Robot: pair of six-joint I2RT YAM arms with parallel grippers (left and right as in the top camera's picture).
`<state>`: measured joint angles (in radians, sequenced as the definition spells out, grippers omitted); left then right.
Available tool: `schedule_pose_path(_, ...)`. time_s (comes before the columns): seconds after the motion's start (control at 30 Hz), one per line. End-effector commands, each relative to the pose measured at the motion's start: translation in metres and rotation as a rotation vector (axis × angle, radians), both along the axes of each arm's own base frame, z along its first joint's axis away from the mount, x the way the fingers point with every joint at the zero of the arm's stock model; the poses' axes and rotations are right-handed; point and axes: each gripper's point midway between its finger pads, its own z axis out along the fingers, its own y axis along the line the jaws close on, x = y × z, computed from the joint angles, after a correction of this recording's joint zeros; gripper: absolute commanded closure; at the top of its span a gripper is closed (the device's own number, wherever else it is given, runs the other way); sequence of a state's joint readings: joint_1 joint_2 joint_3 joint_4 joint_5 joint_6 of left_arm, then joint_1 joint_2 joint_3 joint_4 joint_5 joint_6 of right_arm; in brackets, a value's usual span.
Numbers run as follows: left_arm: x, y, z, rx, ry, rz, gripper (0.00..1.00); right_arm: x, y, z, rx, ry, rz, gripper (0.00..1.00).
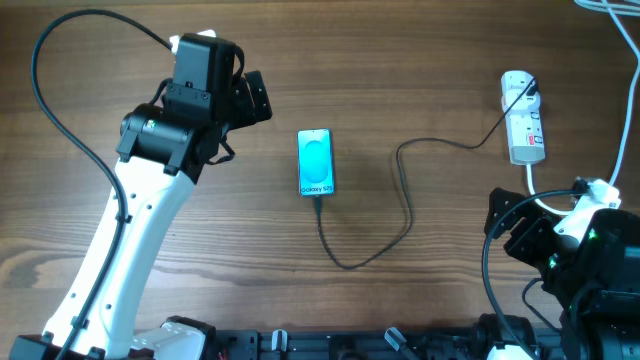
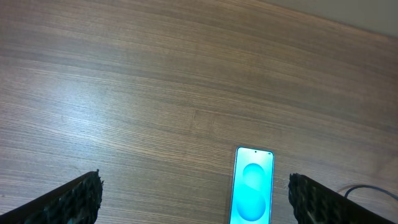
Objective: Plug charger to phone and switch on socket
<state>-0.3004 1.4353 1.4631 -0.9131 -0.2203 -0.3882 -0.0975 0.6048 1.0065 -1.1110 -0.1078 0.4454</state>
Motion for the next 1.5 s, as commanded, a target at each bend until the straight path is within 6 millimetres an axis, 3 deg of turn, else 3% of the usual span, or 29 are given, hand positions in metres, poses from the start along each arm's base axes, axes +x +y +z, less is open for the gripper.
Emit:
schedule_pose_path(0.0, 0.002, 0.003, -0.002, 0.006, 0.001, 0.022, 0.00, 0.000, 0.001, -0.004, 0.005, 0.012, 0.000, 0.00)
schedule_pose_path(0.23, 0.002, 0.003, -0.002, 0.006, 0.001, 0.022, 0.00, -0.001, -0.005, 0.003, -0.092, -0.041, 0.034, 0.00)
schedule_pose_path(0.43, 0.002, 0.003, -0.002, 0.006, 0.001, 0.022, 0.00, -0.007, 0.013, 0.020, -0.186, -0.355, 0.175, 0.00)
schedule_pose_path(0.83, 0.002, 0.003, -0.002, 0.006, 0.001, 0.022, 0.00, 0.016, 0.038, -0.015, -0.193, -0.645, 0.280, 0.00)
schedule_pose_path(1.47, 0.002, 0.003, -0.002, 0.006, 0.001, 0.022, 0.00, 0.050, 0.034, -0.048, -0.292, -0.867, 0.249, 0.00)
